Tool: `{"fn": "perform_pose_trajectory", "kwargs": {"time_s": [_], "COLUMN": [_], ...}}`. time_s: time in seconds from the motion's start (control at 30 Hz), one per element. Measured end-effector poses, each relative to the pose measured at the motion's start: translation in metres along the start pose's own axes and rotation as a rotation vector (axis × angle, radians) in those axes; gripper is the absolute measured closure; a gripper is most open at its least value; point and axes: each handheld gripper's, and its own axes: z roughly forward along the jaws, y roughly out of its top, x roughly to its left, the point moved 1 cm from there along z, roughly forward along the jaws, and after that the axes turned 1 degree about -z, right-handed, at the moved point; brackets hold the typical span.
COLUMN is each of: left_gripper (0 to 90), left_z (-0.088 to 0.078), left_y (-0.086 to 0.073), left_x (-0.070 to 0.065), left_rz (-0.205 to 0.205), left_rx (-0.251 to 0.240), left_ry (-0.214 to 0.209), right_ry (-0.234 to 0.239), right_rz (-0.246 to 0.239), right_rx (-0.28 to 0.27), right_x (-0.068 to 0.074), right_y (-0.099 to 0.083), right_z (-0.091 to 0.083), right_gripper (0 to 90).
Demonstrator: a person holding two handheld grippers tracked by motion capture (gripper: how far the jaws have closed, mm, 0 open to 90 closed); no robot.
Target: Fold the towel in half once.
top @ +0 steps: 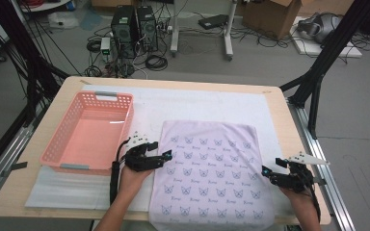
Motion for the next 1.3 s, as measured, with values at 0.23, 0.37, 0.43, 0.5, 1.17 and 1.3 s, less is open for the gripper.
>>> {"fn": "perform_pose_trajectory", "kwargs": {"time_s": [0.23,0.37,0.43,0.5,1.17,1.3], "left_gripper": [31.1,30.8,31.1,33.0,86.6,87.5], "left_z": [0.018,0.029,0.033,0.038,0.047,0.045], "left_y": [0.008,0.014,0.012,0.009,0.015,0.023], "left_x": [0.011,0.017,0.022,0.027,0.021,0.021], "left_rz": [0.001,0.005,-0.011,-0.049,0.031,0.029], "left_rx": [0.047,0.073,0.08,0.119,0.198,0.149], "left_ry": [0.056,0.1,0.123,0.17,0.192,0.233], "right_ry": [0.009,-0.001,-0.016,-0.029,-0.05,-0.081], "right_rz": [0.012,0.013,0.008,0.003,-0.045,-0.041], "right_rx": [0.021,0.038,0.054,0.065,0.147,0.116], "right_x": [-0.006,-0.009,-0.011,-0.012,-0.012,-0.019], "right_y": [0.019,0.029,0.033,0.036,0.045,0.05], "right_z": [0.025,0.039,0.045,0.05,0.066,0.065], "right_gripper": [28.3,28.5,29.4,31.5,88.0,88.4]}}
